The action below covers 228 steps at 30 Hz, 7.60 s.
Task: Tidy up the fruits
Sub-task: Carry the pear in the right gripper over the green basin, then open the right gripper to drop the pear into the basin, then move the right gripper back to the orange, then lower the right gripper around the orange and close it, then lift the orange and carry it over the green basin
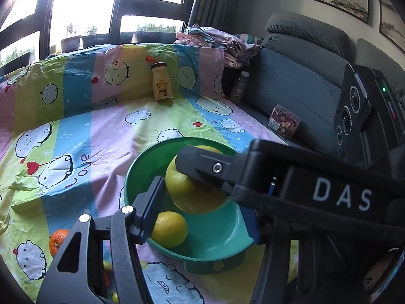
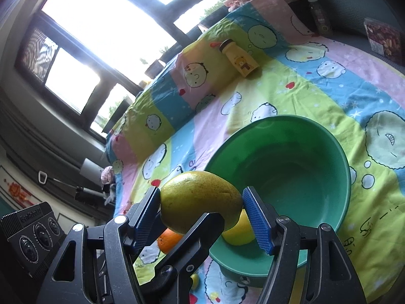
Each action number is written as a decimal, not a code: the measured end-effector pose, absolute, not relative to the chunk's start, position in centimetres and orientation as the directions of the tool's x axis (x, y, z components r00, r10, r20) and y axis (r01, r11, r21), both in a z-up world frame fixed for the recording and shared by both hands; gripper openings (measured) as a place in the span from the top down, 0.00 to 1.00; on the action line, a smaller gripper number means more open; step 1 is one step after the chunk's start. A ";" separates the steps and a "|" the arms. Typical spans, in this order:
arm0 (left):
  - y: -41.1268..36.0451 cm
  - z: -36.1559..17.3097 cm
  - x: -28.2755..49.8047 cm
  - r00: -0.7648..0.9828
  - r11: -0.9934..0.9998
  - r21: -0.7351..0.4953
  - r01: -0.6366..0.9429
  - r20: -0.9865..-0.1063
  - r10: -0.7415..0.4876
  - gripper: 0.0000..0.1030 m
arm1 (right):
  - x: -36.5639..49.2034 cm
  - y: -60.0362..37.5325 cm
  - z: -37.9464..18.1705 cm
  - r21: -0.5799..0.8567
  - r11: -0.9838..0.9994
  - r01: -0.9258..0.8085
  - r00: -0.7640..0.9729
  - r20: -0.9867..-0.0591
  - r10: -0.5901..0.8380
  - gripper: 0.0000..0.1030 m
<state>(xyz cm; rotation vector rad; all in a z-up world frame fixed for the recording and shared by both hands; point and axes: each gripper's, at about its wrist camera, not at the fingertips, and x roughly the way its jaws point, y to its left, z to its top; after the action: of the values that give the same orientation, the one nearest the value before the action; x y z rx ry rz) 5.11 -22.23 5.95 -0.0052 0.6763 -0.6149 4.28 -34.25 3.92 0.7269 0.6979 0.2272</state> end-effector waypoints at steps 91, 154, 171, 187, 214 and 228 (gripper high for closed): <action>-9.7 5.2 4.5 0.669 0.914 -0.296 0.277 -0.624 -0.405 0.16 | 5.7 -31.5 3.8 0.487 0.859 0.157 0.770 -0.605 0.202 0.22; -3.2 -5.3 8.2 0.511 0.879 -0.452 0.152 -0.725 -0.461 0.39 | 13.0 -15.6 -5.9 0.602 0.795 -0.080 0.351 -0.729 0.587 0.35; -3.7 -3.2 6.6 0.554 0.874 -0.448 0.191 -0.685 -0.472 0.40 | 11.5 -16.1 -4.0 0.599 0.793 -0.109 0.399 -0.705 0.587 0.37; -4.8 -0.3 4.6 0.609 0.877 -0.405 0.258 -0.636 -0.473 0.40 | 8.8 -17.2 -1.0 0.595 0.788 -0.158 0.486 -0.648 0.586 0.37; -11.1 4.1 4.6 0.623 0.840 -0.341 0.421 -0.565 -0.541 0.41 | 6.2 -23.5 3.6 0.600 0.788 -0.136 0.644 -0.551 0.531 0.37; -16.9 4.5 5.7 0.550 0.787 -0.337 0.517 -0.574 -0.607 0.40 | 5.3 -29.5 3.9 0.626 0.780 -0.027 0.704 -0.542 0.459 0.37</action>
<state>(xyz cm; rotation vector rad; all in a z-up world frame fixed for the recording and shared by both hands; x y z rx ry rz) 5.70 -16.90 4.55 -0.1341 0.7303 -0.6675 5.35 -29.54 3.91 0.6292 0.7495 0.2915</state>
